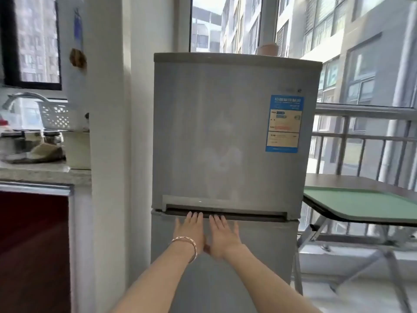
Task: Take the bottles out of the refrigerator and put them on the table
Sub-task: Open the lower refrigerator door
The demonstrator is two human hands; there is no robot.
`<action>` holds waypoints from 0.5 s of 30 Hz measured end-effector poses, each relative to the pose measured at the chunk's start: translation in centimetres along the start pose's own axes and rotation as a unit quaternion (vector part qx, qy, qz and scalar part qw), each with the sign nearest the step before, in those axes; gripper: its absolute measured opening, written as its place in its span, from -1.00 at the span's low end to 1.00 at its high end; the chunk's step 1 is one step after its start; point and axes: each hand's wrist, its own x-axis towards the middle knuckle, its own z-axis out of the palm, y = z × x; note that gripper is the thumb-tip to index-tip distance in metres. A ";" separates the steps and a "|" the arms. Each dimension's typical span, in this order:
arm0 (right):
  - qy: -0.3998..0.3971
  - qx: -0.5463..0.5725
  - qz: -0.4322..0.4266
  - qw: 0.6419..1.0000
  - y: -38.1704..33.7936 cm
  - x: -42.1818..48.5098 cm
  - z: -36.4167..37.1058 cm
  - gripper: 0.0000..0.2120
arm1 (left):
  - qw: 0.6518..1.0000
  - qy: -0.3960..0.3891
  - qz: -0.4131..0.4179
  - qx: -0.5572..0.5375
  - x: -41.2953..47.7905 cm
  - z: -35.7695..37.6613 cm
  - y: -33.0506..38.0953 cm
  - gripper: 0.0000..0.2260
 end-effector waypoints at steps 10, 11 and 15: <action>0.068 0.009 0.037 0.997 -0.3 0.4 -1.6 -0.56 | 0.995 0.103 0.013 -0.011 0.0 0.4 -1.0 -0.62; 0.090 0.002 0.039 0.995 -0.4 0.3 -1.9 -0.64 | 0.993 0.111 0.024 0.007 -0.2 -0.3 -1.0 -0.68; 0.158 0.020 0.087 0.983 -0.4 -1.0 -3.4 -0.68 | 0.991 0.097 0.060 -0.069 -1.0 -3.2 -1.3 -0.74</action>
